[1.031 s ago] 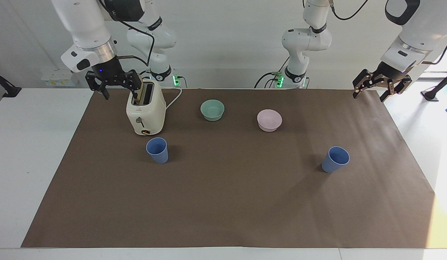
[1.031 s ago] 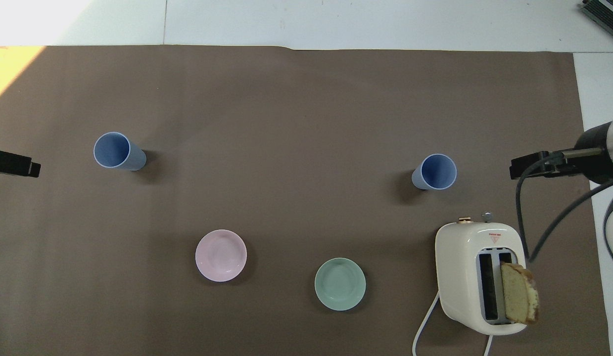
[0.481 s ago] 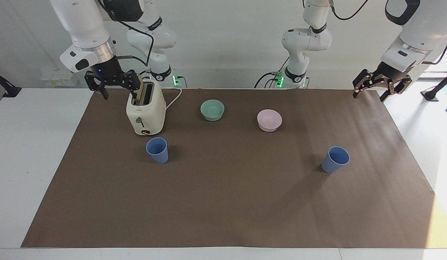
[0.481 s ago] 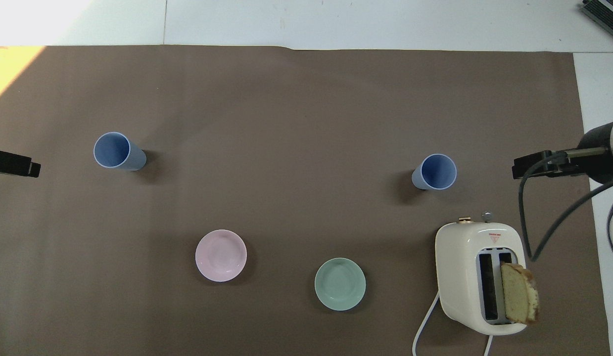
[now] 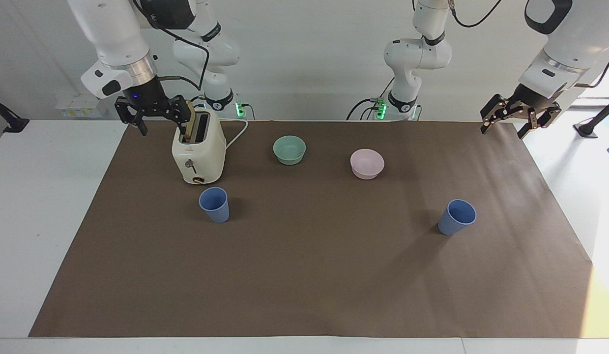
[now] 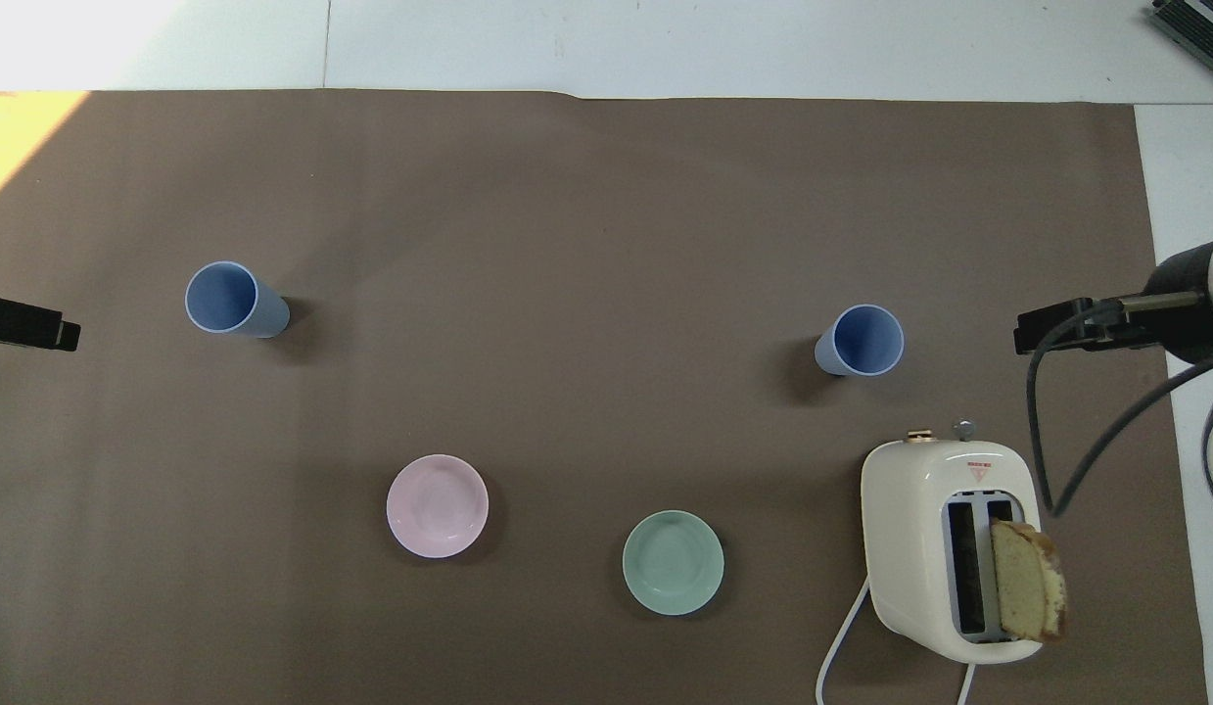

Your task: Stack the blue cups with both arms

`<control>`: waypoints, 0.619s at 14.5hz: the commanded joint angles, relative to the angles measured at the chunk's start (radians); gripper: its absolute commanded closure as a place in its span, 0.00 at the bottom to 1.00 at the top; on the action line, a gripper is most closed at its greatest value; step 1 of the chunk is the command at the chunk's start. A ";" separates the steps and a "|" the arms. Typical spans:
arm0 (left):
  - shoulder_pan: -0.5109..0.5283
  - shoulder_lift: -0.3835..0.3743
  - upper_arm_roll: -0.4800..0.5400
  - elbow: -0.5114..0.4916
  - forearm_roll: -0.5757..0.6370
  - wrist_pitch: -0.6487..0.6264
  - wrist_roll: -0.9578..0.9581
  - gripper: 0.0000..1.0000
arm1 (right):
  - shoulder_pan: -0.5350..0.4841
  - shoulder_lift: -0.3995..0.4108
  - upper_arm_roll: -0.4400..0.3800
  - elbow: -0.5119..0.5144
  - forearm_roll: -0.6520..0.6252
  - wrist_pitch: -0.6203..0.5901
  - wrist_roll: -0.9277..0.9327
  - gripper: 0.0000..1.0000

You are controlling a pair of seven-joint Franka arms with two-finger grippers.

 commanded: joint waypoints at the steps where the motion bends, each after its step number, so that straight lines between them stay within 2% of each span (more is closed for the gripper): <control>1: 0.008 -0.003 -0.005 0.011 0.011 -0.010 -0.006 0.00 | -0.012 -0.016 0.002 -0.015 0.021 0.009 -0.024 0.00; 9: 0.010 -0.006 -0.005 0.009 0.011 -0.024 -0.004 0.00 | -0.012 -0.016 0.002 -0.015 0.021 0.009 -0.026 0.00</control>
